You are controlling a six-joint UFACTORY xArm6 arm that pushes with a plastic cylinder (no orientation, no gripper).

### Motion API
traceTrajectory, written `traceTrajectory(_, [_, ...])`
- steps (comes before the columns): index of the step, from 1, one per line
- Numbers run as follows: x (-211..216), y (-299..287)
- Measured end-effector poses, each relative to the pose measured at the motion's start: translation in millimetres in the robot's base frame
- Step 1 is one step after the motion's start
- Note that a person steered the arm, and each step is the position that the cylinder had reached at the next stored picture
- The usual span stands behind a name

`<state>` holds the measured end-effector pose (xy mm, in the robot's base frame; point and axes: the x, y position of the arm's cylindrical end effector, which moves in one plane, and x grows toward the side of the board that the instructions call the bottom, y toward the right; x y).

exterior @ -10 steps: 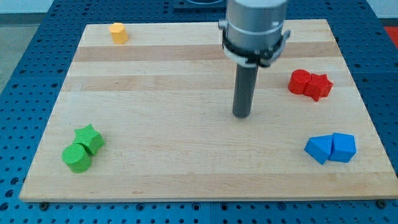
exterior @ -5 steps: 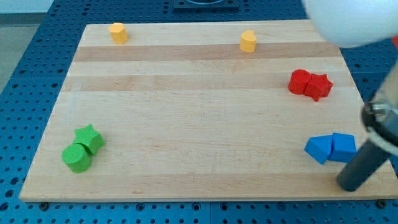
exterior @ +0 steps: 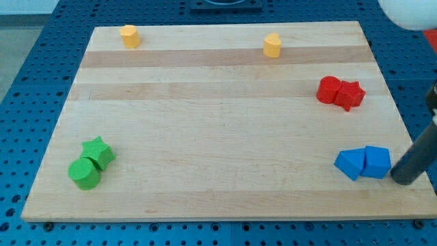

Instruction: Place the cube at the top center of the board

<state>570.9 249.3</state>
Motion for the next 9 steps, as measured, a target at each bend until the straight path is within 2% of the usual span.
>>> traceTrajectory(2, [-8, -41])
traceTrajectory(5, [-58, -111])
traceTrajectory(8, [-81, -89])
traceTrajectory(9, [-106, -88])
